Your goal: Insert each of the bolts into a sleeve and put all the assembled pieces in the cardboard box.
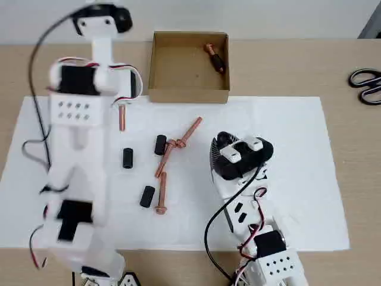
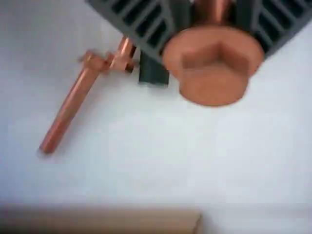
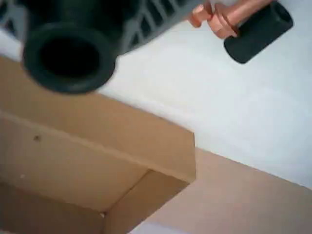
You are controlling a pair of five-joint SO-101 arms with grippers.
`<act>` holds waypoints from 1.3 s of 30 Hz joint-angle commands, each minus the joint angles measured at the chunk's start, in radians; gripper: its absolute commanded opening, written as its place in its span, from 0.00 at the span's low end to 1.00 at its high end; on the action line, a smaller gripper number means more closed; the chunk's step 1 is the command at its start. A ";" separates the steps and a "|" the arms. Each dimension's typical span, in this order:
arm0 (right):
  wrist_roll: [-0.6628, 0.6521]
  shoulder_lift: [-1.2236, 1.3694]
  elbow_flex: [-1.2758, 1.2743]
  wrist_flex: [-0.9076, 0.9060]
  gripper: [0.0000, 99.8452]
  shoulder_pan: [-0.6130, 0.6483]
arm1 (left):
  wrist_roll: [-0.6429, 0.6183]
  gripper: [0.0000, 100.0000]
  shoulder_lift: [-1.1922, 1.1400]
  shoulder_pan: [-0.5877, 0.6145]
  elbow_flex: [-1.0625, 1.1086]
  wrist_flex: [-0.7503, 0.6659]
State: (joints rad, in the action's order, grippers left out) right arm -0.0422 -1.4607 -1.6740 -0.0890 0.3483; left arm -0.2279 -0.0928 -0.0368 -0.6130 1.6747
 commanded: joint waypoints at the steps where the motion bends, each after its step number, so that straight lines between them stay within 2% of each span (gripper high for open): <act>1: 0.005 -0.013 -0.017 0.067 0.00 0.008 | -0.061 0.01 0.163 -0.044 0.024 -0.127; 5: -0.002 -0.015 -0.015 0.090 0.00 0.024 | -0.140 0.01 0.229 -0.190 0.114 -0.204; 10: -0.147 -0.015 -0.015 0.094 0.00 0.116 | -0.146 0.01 0.273 -0.315 0.199 -0.377; 13: -0.166 -0.015 -0.015 0.094 0.00 0.148 | -0.146 0.01 0.302 -0.351 0.214 -0.466; 16: -0.164 -0.015 -0.017 0.094 0.00 0.150 | -0.150 0.01 0.347 -0.371 0.251 -0.476; 20: -0.158 -0.016 -0.017 0.097 0.00 0.150 | -0.150 0.01 0.480 -0.368 0.384 -0.497; 23: -0.092 -0.016 -0.017 0.156 0.00 0.148 | -0.146 0.01 0.618 -0.367 0.529 -0.578; 27: -0.032 -0.016 -0.015 0.242 0.00 0.153 | -0.100 0.01 0.801 -0.368 0.762 -0.778; 30: -0.028 -0.016 -0.015 0.272 0.00 0.154 | -0.044 0.01 0.901 -0.374 0.967 -0.964; 34: -0.028 -0.016 -0.015 0.326 0.00 0.154 | -0.041 0.01 1.007 -0.374 1.222 -1.204; 39: -0.028 -0.013 -0.015 0.323 0.00 0.154 | -0.043 0.01 1.066 -0.443 1.359 -1.367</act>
State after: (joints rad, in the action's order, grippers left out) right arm -0.0790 -1.4607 -1.6863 0.2056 0.5002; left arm -0.2754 0.9275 -0.4342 0.7112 0.3997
